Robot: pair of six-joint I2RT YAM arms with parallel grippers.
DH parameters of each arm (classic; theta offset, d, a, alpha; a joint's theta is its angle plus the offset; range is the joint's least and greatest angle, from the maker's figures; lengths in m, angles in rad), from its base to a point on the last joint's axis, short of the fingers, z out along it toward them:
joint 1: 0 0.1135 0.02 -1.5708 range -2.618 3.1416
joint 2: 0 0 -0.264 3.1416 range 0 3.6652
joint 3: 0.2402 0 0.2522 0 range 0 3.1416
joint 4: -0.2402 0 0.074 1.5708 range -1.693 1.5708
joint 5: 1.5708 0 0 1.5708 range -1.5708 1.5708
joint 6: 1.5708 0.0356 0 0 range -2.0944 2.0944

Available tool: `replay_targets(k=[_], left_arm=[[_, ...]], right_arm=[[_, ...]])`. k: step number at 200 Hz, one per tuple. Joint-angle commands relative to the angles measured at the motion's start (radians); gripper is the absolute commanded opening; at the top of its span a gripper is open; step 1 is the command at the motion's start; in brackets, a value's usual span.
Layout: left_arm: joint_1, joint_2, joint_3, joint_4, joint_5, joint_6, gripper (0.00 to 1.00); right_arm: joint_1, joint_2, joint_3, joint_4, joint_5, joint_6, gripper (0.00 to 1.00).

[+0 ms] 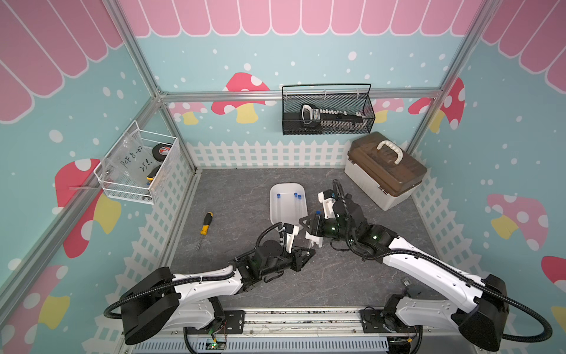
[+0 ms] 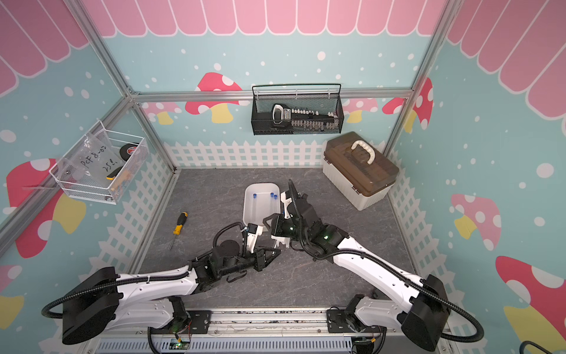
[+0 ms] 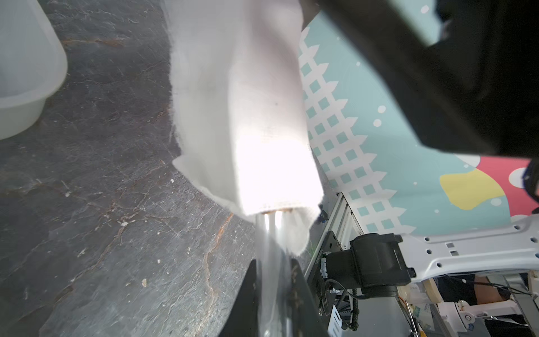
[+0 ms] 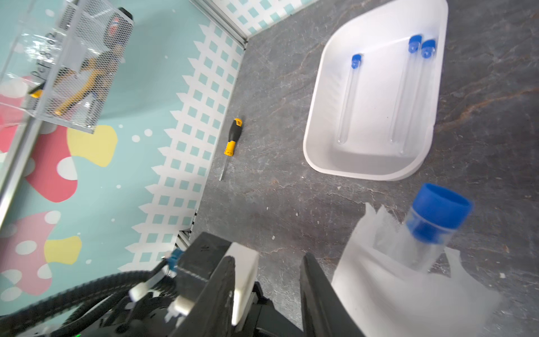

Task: Wipe the exteriors of test tubes
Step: Wipe the dirt from the test tube.

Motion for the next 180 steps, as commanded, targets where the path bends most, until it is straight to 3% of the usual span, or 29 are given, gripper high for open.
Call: replay_targets(k=[1,46,131,151,180], left_arm=[[-0.008,0.003,-0.014,0.036,-0.018,-0.013,0.08],[-0.008,0.001,-0.007,0.027,-0.019,-0.007,0.08],[-0.008,-0.010,0.003,-0.002,0.004,0.008,0.08],[-0.007,-0.014,0.006,-0.014,0.006,0.013,0.08],[-0.008,-0.019,0.003,-0.016,0.003,0.017,0.08]], right_arm=[[0.007,-0.050,0.031,-0.084,0.023,-0.011,0.37],[0.006,-0.104,-0.041,-0.217,0.085,-0.008,0.42],[0.004,-0.034,-0.147,-0.056,0.115,0.012,0.47],[0.001,-0.004,-0.145,-0.007,0.114,0.010,0.42],[-0.002,0.034,-0.138,0.049,0.084,0.003,0.22]])
